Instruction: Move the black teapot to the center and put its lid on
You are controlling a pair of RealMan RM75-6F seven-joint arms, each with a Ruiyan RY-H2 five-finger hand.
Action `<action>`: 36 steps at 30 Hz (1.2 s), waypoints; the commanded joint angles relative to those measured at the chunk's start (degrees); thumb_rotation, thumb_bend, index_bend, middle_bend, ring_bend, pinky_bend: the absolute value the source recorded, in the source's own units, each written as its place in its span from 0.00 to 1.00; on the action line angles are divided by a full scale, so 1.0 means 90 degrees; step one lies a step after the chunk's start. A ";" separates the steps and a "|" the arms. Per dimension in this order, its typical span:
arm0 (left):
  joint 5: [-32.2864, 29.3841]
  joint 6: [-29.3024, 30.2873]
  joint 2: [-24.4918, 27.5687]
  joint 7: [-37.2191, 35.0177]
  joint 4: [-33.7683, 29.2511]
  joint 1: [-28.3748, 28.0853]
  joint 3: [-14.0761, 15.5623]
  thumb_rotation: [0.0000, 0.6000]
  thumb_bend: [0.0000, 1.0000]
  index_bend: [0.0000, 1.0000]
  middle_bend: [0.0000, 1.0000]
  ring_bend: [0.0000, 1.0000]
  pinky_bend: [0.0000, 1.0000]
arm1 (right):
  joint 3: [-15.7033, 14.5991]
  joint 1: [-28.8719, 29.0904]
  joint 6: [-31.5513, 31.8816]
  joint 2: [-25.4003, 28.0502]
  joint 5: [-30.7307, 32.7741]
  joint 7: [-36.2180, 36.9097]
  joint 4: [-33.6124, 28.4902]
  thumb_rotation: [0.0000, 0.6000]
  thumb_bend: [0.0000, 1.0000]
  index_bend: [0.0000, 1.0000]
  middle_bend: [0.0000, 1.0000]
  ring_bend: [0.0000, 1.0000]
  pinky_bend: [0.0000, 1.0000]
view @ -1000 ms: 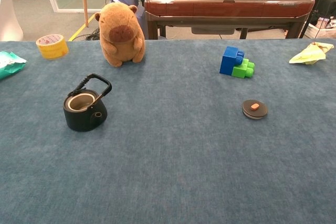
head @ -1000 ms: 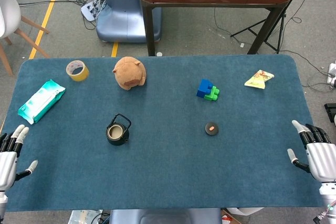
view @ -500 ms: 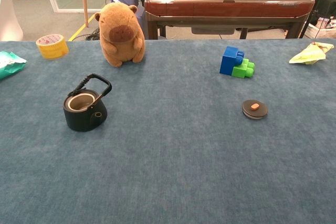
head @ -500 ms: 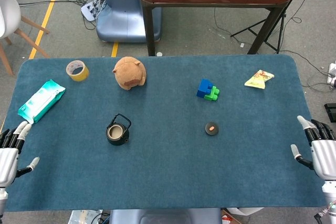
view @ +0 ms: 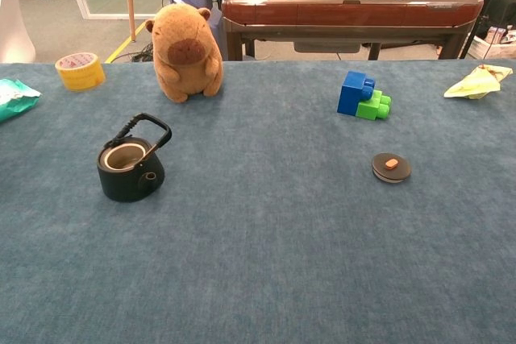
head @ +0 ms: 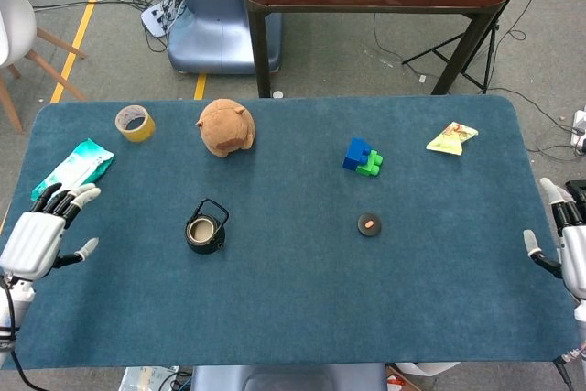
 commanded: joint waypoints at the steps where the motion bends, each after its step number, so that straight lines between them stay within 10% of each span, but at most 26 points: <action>1: -0.0048 -0.0526 0.0141 -0.0066 -0.0078 -0.0419 -0.0128 1.00 0.26 0.18 0.18 0.19 0.07 | 0.0000 -0.0005 -0.0045 0.0065 0.0069 -0.0055 -0.0080 1.00 0.35 0.11 0.22 0.14 0.15; 19: -0.0722 -0.2838 0.0077 0.0300 -0.0333 -0.2155 -0.0351 1.00 0.54 0.20 0.16 0.10 0.07 | -0.0060 -0.0013 -0.0209 0.0144 0.0272 -0.0228 -0.0250 1.00 0.35 0.11 0.22 0.14 0.15; 36: -0.2220 -0.4314 -0.0786 0.1829 0.0133 -0.3516 -0.0321 0.82 0.59 0.17 0.02 0.00 0.04 | -0.0131 -0.0041 -0.0352 0.0131 0.0432 -0.0099 -0.0130 1.00 0.35 0.11 0.22 0.14 0.15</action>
